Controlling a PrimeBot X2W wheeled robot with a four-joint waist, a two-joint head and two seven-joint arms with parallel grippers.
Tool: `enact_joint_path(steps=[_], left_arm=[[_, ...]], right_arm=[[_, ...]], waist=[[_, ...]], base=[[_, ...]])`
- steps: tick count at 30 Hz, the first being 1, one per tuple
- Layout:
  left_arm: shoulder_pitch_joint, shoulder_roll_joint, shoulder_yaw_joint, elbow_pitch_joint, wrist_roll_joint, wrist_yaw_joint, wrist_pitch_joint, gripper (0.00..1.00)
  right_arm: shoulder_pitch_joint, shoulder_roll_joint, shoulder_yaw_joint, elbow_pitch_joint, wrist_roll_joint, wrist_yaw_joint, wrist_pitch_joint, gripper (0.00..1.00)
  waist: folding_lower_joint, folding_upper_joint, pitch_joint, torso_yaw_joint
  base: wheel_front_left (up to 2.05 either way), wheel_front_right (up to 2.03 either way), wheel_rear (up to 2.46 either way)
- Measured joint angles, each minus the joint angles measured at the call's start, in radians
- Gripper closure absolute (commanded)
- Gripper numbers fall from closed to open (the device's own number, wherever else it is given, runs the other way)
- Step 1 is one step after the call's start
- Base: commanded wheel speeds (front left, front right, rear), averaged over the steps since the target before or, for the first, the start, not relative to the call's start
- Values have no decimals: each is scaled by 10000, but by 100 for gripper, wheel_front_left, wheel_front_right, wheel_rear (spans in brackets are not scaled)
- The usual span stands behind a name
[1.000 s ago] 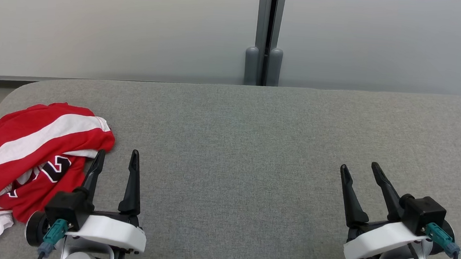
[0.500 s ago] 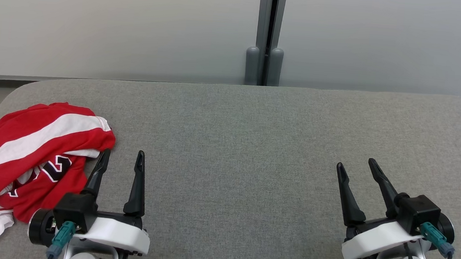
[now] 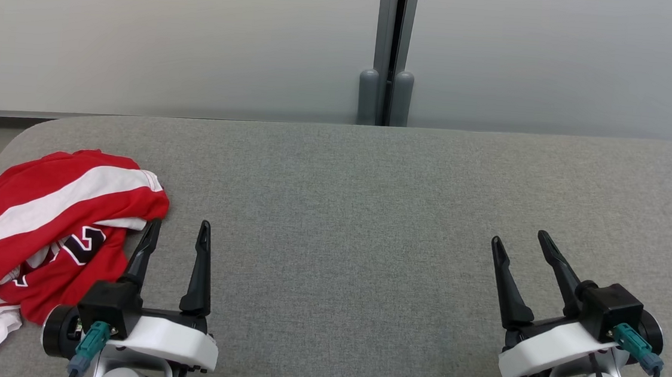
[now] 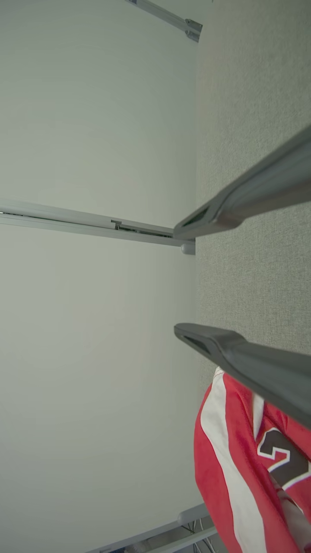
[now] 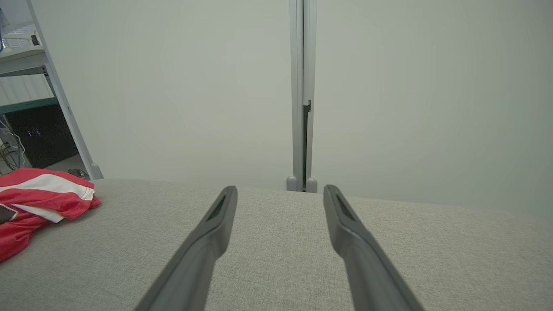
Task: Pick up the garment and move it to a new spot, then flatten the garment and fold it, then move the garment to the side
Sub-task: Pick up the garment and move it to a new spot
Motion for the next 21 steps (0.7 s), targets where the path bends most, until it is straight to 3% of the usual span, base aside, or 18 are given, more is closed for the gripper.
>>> enact_joint_path(steps=[11,21], left_arm=[[-37,0,157,105,-77,-33,0,0],[-47,4,299,153,-123,-46,-8,0]], right_arm=[[15,67,69,-58,48,0,-2,0],[87,50,282,-104,201,0,-4,0]], waist=[[0,0,1,443],[0,0,47,1709]], base=[[0,0,0],[0,0,0]])
